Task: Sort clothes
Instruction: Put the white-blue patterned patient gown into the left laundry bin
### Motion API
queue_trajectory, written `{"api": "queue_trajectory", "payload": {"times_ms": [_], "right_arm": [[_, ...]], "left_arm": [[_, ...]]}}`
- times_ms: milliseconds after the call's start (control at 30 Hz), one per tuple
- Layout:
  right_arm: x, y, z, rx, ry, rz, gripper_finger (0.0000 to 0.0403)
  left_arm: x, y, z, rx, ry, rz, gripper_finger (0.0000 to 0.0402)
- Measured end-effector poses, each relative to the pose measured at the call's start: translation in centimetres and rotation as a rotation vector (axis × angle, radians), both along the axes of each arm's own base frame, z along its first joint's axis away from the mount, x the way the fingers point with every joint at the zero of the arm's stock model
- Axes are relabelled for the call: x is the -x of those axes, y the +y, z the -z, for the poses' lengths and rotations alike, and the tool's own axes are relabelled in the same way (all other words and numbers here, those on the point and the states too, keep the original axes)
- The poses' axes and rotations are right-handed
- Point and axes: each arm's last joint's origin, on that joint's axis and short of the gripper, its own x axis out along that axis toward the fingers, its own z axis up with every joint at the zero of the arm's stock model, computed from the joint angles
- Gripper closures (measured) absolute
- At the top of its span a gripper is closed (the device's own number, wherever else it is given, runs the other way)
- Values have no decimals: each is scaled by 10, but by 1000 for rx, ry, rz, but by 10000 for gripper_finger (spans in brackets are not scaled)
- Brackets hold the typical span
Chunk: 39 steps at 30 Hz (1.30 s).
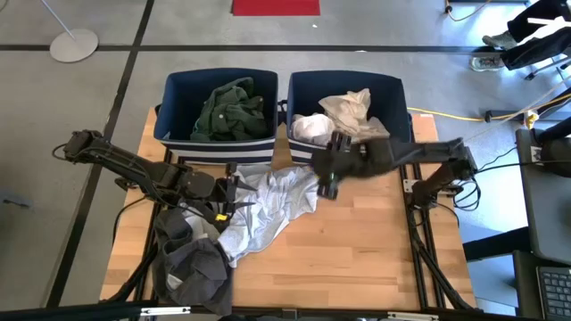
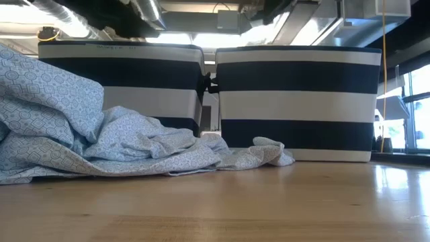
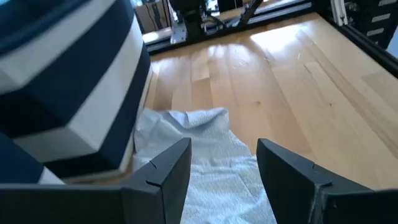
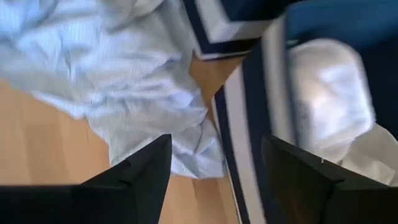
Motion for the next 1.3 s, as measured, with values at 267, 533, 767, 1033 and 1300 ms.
{"api": "queue_trajectory", "payload": {"times_ms": [267,533,767,1033,1300], "right_arm": [[-1,48,72,64,82,-104,176],[-13,73,138,-34,-116,-247,180],[-8,82,176,-66,-263,-298,180],[2,77,202,-74,-310,-292,180],[3,76,205,-67,-310,-285,180]], "left_arm": [[5,2,9,127,78,-108,229],[17,9,33,264,271,-400,229],[13,8,62,367,384,-654,229],[-15,-4,103,448,529,-606,229],[-59,-23,126,557,419,-256,229]]}}
